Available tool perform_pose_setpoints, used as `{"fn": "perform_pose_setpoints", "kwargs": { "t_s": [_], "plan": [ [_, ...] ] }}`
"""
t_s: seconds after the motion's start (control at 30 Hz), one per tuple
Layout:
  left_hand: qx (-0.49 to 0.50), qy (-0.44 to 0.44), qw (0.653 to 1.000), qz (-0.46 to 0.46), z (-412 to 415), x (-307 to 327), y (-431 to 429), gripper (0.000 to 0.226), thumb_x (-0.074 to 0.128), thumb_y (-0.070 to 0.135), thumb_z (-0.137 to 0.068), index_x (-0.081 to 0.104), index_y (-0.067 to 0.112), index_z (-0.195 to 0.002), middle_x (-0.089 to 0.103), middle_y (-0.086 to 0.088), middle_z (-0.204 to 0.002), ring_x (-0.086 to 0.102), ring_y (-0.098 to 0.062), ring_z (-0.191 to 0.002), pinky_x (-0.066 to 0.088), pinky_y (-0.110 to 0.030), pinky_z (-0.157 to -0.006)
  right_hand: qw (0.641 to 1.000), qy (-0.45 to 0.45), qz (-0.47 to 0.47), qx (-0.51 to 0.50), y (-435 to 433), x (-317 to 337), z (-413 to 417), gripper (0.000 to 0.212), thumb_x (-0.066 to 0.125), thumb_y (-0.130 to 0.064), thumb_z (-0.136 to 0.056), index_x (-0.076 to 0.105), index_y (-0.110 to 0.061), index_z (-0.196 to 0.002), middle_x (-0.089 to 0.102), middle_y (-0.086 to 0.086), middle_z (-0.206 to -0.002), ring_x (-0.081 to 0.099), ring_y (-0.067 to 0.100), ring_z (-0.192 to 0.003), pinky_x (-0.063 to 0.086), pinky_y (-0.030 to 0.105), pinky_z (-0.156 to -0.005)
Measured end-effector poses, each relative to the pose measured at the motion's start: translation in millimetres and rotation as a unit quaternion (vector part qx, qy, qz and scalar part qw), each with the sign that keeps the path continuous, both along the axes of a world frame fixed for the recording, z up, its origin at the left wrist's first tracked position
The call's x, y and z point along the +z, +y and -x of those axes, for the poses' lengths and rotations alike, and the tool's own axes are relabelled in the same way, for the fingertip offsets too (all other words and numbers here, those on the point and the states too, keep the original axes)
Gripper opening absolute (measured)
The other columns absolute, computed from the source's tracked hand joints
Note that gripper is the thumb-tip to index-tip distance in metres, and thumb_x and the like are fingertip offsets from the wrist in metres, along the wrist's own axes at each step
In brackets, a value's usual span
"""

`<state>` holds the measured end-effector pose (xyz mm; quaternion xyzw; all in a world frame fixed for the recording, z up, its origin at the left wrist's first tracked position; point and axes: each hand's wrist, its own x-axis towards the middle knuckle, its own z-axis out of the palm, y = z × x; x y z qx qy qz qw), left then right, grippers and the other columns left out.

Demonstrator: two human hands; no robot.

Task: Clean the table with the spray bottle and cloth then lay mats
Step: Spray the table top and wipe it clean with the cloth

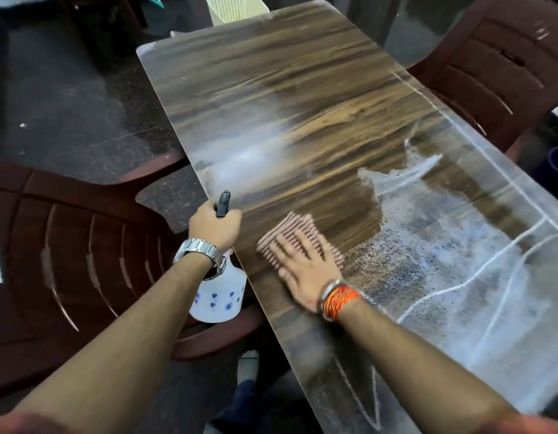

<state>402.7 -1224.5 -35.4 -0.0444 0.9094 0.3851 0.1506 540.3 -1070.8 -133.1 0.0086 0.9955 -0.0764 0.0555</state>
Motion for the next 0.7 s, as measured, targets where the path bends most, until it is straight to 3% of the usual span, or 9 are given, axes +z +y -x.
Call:
{"fn": "perform_pose_setpoints", "kwargs": {
  "t_s": [0.07, 0.13, 0.2, 0.3, 0.4, 0.47, 0.53, 0.6, 0.7],
  "plan": [
    [0.013, 0.000, 1.000, 0.004, -18.5, -0.5, 4.9, 0.016, 0.059, 0.024, -0.083, 0.053, 0.010, -0.076, 0.062, -0.011, -0.078, 0.057, -0.035, -0.076, 0.037, -0.034, -0.058, 0.997, -0.003, 0.006, 0.082, 0.3, 0.0, -40.1, 0.054, 0.029, -0.047, -0.095, 0.027, -0.037, -0.149, 0.030, -0.012, -0.155, 0.024, 0.024, -0.144, 0.014, 0.057, -0.112],
    [0.036, 0.002, 0.999, 0.006, -41.6, -0.6, 8.9, 0.019, 0.058, 0.027, -0.080, 0.057, 0.009, -0.080, 0.067, -0.014, -0.082, 0.062, -0.037, -0.078, 0.046, -0.038, -0.066, 0.996, -0.002, -0.003, 0.085, 37.8, -1.2, -60.7, 0.055, 0.029, -0.049, -0.095, 0.026, -0.040, -0.148, 0.029, -0.015, -0.155, 0.025, 0.021, -0.144, 0.014, 0.055, -0.112],
    [0.047, 0.001, 0.999, 0.019, -65.9, 0.9, 8.7, 0.023, 0.058, 0.030, -0.078, 0.061, 0.008, -0.085, 0.069, -0.015, -0.083, 0.065, -0.037, -0.077, 0.052, -0.042, -0.071, 1.000, -0.012, -0.017, 0.005, 91.1, -3.3, -74.9, 0.056, 0.023, -0.052, -0.094, 0.018, -0.044, -0.149, 0.018, -0.018, -0.157, 0.017, 0.018, -0.147, 0.009, 0.053, -0.115],
    [0.081, 0.008, 0.996, 0.039, -107.6, 3.8, 7.4, 0.022, 0.059, 0.029, -0.079, 0.062, 0.008, -0.085, 0.069, -0.015, -0.086, 0.063, -0.036, -0.078, 0.047, -0.039, -0.068, 0.984, -0.063, 0.006, -0.166, 171.9, -0.7, -97.1, 0.055, 0.014, -0.052, -0.096, 0.002, -0.046, -0.149, -0.002, -0.022, -0.158, -0.001, 0.016, -0.148, 0.000, 0.052, -0.117],
    [0.104, 0.006, 0.994, 0.039, -146.6, 5.8, 8.4, 0.024, 0.060, 0.028, -0.082, 0.062, 0.004, -0.087, 0.067, -0.015, -0.086, 0.060, -0.033, -0.074, 0.038, -0.035, -0.059, 0.969, -0.078, 0.033, -0.231, 160.1, 1.4, -105.2, 0.055, 0.014, -0.048, -0.098, -0.001, -0.042, -0.151, -0.009, -0.018, -0.159, -0.007, 0.021, -0.148, -0.005, 0.058, -0.115],
    [0.115, 0.001, 0.993, 0.034, -172.4, 7.7, 12.8, 0.026, 0.059, 0.028, -0.082, 0.061, 0.003, -0.086, 0.066, -0.015, -0.085, 0.060, -0.035, -0.077, 0.038, -0.035, -0.060, 0.986, -0.060, 0.022, -0.156, 110.9, 3.9, -117.8, 0.058, 0.011, -0.047, -0.096, -0.003, -0.039, -0.151, -0.014, -0.017, -0.157, -0.007, 0.024, -0.148, -0.006, 0.059, -0.114],
    [0.125, -0.007, 0.991, 0.035, -193.4, 9.0, 16.2, 0.026, 0.058, 0.026, -0.082, 0.061, 0.001, -0.087, 0.066, -0.014, -0.084, 0.059, -0.035, -0.076, 0.038, -0.035, -0.061, 0.998, -0.053, 0.030, -0.017, 56.2, 6.7, -143.9, 0.059, 0.011, -0.047, -0.095, -0.004, -0.038, -0.151, -0.014, -0.016, -0.157, -0.010, 0.025, -0.148, -0.008, 0.059, -0.113],
    [0.134, -0.017, 0.990, 0.031, -212.8, 9.0, 18.0, 0.028, 0.058, 0.025, -0.081, 0.062, -0.001, -0.090, 0.065, -0.014, -0.083, 0.057, -0.034, -0.074, 0.039, -0.036, -0.062, 0.990, -0.068, 0.044, 0.118, 15.6, 9.2, -183.4, 0.059, 0.014, -0.048, -0.096, -0.003, -0.038, -0.152, -0.010, -0.015, -0.158, -0.015, 0.025, -0.146, -0.015, 0.058, -0.111],
    [0.128, -0.030, 0.991, 0.019, -238.5, 9.5, 16.8, 0.032, 0.057, 0.031, -0.076, 0.063, 0.002, -0.089, 0.068, -0.014, -0.084, 0.063, -0.037, -0.080, 0.048, -0.040, -0.070, 0.972, -0.051, 0.051, 0.225, 10.9, 6.3, -235.6, 0.056, 0.022, -0.049, -0.097, 0.015, -0.038, -0.151, 0.015, -0.015, -0.157, 0.007, 0.024, -0.146, -0.005, 0.058, -0.111]
  ]
}}
